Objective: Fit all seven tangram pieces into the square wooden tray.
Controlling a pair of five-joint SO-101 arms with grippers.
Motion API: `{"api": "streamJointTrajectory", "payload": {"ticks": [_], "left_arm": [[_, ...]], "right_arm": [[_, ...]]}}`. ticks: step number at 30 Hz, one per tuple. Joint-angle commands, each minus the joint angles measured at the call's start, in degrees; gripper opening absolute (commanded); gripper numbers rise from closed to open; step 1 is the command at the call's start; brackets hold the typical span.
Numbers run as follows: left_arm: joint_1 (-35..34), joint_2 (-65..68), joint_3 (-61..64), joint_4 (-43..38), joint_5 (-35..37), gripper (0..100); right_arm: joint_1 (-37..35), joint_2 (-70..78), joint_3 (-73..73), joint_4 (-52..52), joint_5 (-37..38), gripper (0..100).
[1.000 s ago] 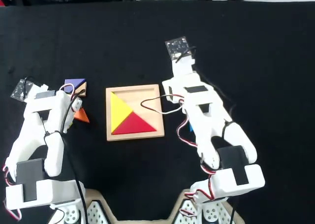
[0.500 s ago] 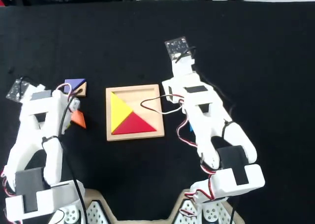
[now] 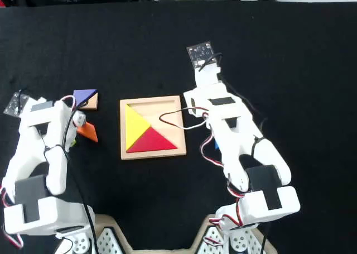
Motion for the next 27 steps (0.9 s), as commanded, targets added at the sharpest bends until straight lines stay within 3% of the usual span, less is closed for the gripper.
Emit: {"api": "streamJointTrajectory", "payload": {"ticks": [1, 6, 12, 19, 27], "left_arm": [[3.1, 2.6, -1.5, 0.0, -0.6, 22], [3.5, 5.7, -4.4, 0.0, -0.5, 21], [3.8, 9.4, -8.8, 0.1, -0.7, 11], [3.8, 9.3, -9.8, 0.2, -0.8, 11], [4.0, -2.6, -14.2, 12.0, -1.7, 11]], "right_arm": [[-0.8, -0.1, -3.6, -0.1, 0.5, 1.1], [-0.8, -0.1, -3.6, -0.1, 0.5, 1.1], [-0.8, -0.1, -3.5, -0.1, 0.5, 1.1], [-0.8, -0.1, -3.5, -0.1, 0.5, 1.1], [-0.8, -0.1, -3.5, -0.1, 0.5, 1.1]]}}
